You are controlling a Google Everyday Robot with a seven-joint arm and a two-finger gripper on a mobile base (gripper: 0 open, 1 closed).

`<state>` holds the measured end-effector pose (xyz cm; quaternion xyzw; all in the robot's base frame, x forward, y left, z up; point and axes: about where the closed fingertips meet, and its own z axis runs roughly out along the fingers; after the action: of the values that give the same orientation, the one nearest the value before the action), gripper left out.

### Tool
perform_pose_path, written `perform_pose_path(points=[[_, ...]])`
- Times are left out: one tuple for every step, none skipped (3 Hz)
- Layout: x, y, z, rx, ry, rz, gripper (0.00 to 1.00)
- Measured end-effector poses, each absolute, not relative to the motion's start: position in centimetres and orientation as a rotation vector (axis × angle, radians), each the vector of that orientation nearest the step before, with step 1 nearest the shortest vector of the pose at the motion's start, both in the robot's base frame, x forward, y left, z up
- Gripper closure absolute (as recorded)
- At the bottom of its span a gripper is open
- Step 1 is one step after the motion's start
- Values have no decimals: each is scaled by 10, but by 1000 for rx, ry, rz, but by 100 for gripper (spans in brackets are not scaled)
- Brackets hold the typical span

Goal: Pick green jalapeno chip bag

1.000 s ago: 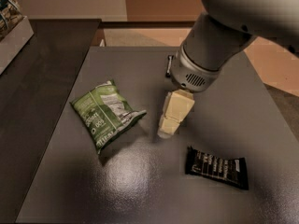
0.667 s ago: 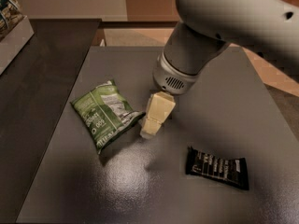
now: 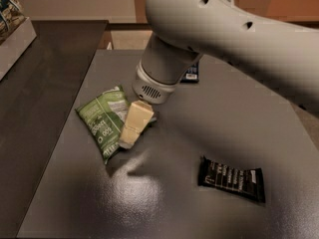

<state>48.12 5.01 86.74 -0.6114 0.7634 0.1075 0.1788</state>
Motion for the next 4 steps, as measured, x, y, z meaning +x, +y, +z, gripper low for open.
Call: perform_pose_path(points=[[474, 74, 853, -1761, 2172, 324, 0], [465, 88, 837, -1803, 2188, 331, 0], [457, 97, 828, -1836, 2188, 338, 18], [453, 104, 833, -1843, 2168, 349, 41]])
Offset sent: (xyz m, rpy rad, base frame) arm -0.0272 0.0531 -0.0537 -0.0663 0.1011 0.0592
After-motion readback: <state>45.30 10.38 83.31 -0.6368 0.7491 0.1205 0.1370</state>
